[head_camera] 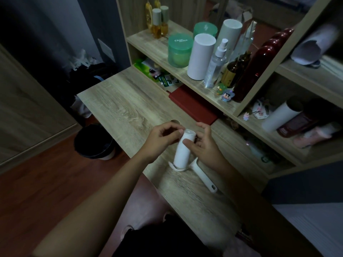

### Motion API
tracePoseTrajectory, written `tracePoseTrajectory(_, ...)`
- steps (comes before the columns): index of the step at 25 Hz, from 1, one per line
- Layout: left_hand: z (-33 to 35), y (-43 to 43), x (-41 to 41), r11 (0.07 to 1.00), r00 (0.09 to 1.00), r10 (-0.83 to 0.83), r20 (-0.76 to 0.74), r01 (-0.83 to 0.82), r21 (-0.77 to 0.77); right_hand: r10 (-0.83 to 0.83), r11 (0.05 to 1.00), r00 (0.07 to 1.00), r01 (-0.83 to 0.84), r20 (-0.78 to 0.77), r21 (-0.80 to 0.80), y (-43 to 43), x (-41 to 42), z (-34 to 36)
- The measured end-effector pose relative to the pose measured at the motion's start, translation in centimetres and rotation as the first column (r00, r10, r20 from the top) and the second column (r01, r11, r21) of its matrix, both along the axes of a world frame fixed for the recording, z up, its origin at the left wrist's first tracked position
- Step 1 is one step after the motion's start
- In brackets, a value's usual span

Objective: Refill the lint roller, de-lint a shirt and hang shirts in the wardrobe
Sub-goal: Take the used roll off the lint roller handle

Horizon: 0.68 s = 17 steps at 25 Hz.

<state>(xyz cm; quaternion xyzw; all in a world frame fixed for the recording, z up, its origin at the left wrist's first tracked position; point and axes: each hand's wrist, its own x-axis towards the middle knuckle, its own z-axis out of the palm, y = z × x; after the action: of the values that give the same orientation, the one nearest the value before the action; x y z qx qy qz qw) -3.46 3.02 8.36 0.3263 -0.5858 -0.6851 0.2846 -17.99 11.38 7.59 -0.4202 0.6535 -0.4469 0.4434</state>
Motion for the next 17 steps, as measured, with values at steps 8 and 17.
tracePoseTrajectory(8, 0.0, 0.9, -0.7, 0.996, 0.994, 0.044, -0.1, -0.036, 0.081, -0.153, 0.988, 0.988, 0.153, -0.019, -0.008, 0.4, 1.3, -0.4)
tracePoseTrajectory(17, -0.5, 2.0, -1.0, 0.996, 0.994, 0.087, -0.065, -0.084, 0.043, -0.103, 0.995, 0.964, 0.099, -0.244, -0.029, 1.2, 1.3, 0.4)
